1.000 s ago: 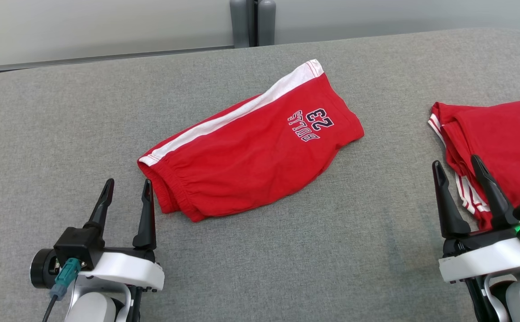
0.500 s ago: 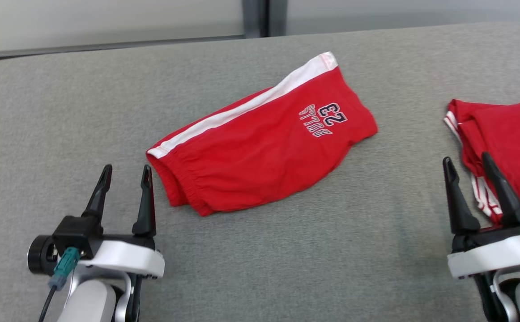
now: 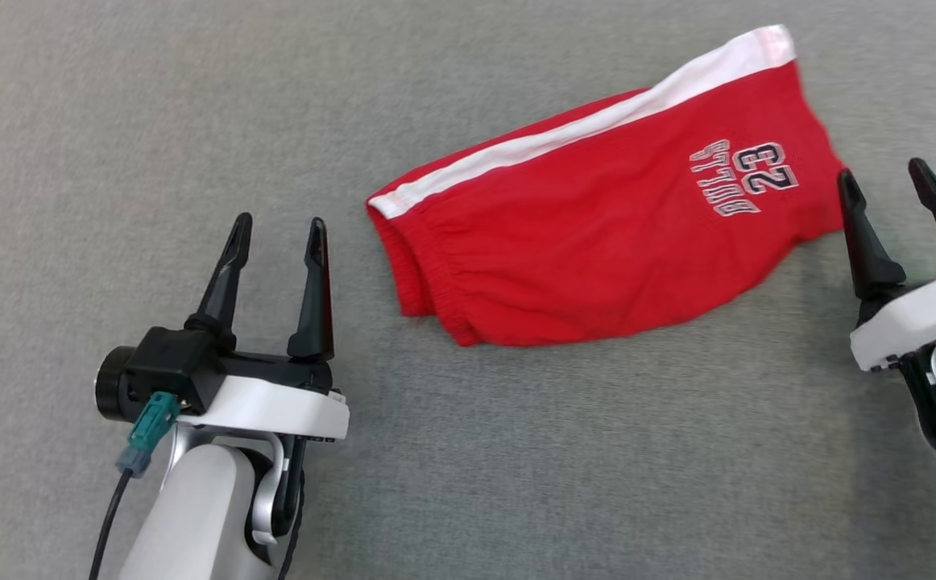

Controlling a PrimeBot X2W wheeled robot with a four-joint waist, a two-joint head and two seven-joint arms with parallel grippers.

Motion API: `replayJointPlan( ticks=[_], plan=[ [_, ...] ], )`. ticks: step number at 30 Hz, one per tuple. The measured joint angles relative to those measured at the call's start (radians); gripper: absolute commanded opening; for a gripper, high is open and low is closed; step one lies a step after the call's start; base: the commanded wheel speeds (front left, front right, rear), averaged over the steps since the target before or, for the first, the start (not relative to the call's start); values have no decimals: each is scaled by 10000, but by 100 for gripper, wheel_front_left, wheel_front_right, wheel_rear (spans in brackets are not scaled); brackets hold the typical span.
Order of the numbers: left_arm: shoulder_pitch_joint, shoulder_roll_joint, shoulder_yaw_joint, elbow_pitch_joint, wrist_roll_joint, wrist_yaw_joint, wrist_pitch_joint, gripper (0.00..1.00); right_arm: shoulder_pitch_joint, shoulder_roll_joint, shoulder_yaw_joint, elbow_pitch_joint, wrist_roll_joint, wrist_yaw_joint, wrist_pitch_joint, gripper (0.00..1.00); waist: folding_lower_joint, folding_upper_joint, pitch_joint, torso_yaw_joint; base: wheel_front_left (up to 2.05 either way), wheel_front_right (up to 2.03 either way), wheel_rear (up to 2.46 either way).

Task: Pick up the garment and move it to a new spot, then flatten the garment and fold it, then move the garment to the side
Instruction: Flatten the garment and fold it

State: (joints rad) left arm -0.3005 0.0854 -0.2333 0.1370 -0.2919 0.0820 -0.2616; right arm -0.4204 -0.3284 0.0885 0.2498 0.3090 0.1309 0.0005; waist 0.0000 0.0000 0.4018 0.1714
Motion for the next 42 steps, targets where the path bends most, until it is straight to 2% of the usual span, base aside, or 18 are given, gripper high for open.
replayJointPlan(
  ticks=[5, 11, 12, 13, 14, 18, 22, 27, 32, 38, 42],
  plan=[
    [-123, -167, 29, 50, 10, -105, 0, 100, -709, -339, 523, 1162, 207, 0, 1078, 100, 0, 0, 410, 573, 0, 0, 0],
    [-123, -286, 217, 119, 115, -194, 0, 100, -1268, -437, 738, 1611, 539, 2, 2069, 100, 0, 0, 519, 638, 0, 0, 0],
    [-123, -290, 253, 134, 148, -194, 0, 100, -1319, -422, 755, 1641, 616, 2, 2228, 45, 0, 0, 500, 618, 0, 0, 0],
    [-123, -295, 278, 142, 190, -199, 0, 100, -1342, -418, 771, 1647, 650, 2, 2303, 6, 0, 0, 484, 596, 0, 0, 0],
    [-124, -301, 313, 142, 205, -205, 0, 100, -1343, -416, 771, 1647, 648, 2, 2332, 0, 0, 0, 469, 573, 0, 0, 0],
    [-118, -318, 435, 142, 336, -238, 0, 100, -1272, -288, 782, 1534, 662, 12, 2288, 0, 0, 0, 371, 440, 0, 0, 0],
    [-53, -334, 569, 90, 474, -238, 0, 100, -460, 98, 543, 1051, 606, 10, 1720, 0, 0, 0, 199, 197, 0, 0, 0],
    [311, -272, 719, 82, 650, -341, 0, 100, 1681, 1239, 109, -127, 566, 8, 957, 0, 0, 0, -172, -355, 0, 0, 0],
    [556, -130, 717, 82, 721, -428, 0, 100, 3189, 2119, -669, -940, 481, 8, 683, 0, 0, 0, -498, -805, 0, 0, 0],
    [704, -48, 665, 69, 732, -431, 40, 100, 3761, 2470, -1001, -1565, 318, 8, 713, 0, 0, 0, -713, -1279, 0, 0, 0],
    [704, -56, 516, 104, 732, -458, 77, 100, 3839, 2527, -1137, -1672, 351, 6, 780, 0, 0, 0, -824, -1277, 0, 0, 0]
  ],
)
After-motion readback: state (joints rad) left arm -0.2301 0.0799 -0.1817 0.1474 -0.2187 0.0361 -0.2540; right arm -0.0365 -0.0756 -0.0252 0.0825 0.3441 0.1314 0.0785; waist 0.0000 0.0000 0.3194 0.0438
